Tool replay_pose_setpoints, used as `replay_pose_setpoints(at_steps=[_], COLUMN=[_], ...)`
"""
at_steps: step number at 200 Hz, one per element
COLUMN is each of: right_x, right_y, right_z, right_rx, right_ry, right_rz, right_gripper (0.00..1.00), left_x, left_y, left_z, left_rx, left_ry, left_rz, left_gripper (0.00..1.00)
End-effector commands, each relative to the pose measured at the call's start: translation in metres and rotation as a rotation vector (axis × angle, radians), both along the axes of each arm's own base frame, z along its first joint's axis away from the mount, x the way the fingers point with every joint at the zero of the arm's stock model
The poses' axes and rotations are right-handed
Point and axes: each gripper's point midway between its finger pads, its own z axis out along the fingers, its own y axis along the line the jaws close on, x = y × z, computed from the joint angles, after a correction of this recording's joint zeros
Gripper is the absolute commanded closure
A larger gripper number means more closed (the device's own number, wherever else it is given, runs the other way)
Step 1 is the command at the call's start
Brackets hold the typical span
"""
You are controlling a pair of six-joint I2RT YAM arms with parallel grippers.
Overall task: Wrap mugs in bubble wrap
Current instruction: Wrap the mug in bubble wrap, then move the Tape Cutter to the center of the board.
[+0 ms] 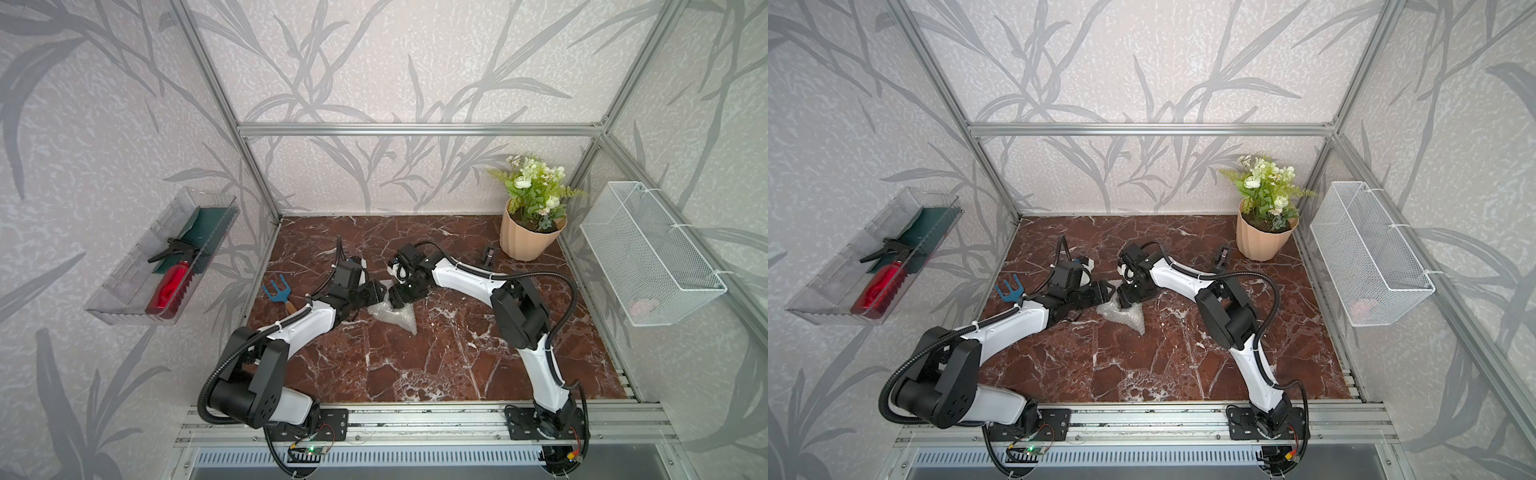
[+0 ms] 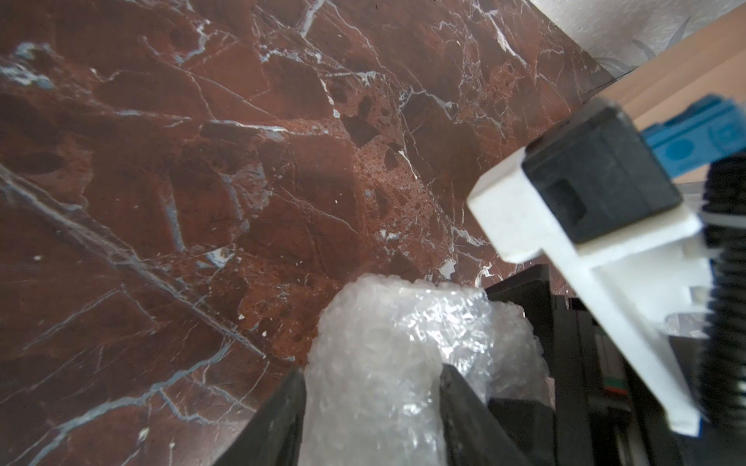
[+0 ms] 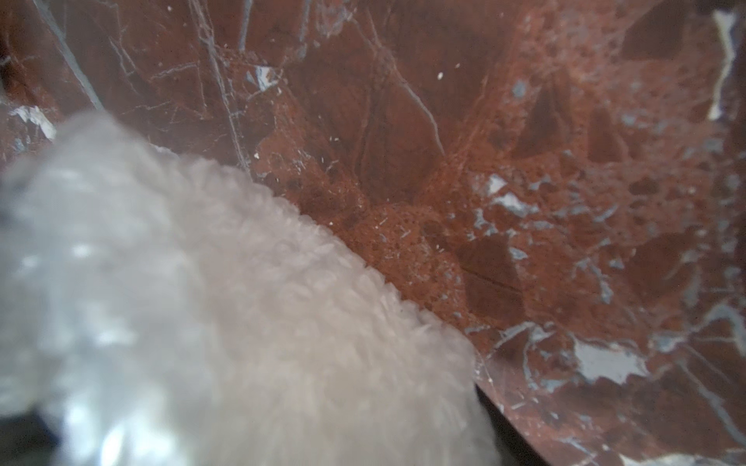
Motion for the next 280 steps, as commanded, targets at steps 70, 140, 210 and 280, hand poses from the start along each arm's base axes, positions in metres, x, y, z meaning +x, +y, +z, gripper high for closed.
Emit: replay_pose_setpoints(at_steps=[70, 140, 210, 280], right_x=[-0.019, -0.02, 0.044, 0.129], right_y=[-0.01, -0.021, -0.146, -0.273], right_z=[0.003, 0.075, 0.099, 0.057], right_rx=[-0.033, 0.125, 0.032, -0.285], right_ry=[0.058, 0.038, -0.096, -0.195], right_rz=[0.014, -0.04, -0.368, -0.673], right_gripper=[0.27, 0.21, 0.15, 0.13], left_x=[-0.034, -0.031, -0.03, -0.032], left_y=[0.012, 0.016, 0.009, 0.007], left_z=[-0.046, -0.046, -0.042, -0.043], left_rx=[0.158, 0.192, 0.191, 0.202], left_ry=[0.129, 0.11, 0.085, 0.083], left_rz=[0.004, 0.023, 0.012, -0.004], left_gripper=[0.6, 0.61, 0.6, 0.61])
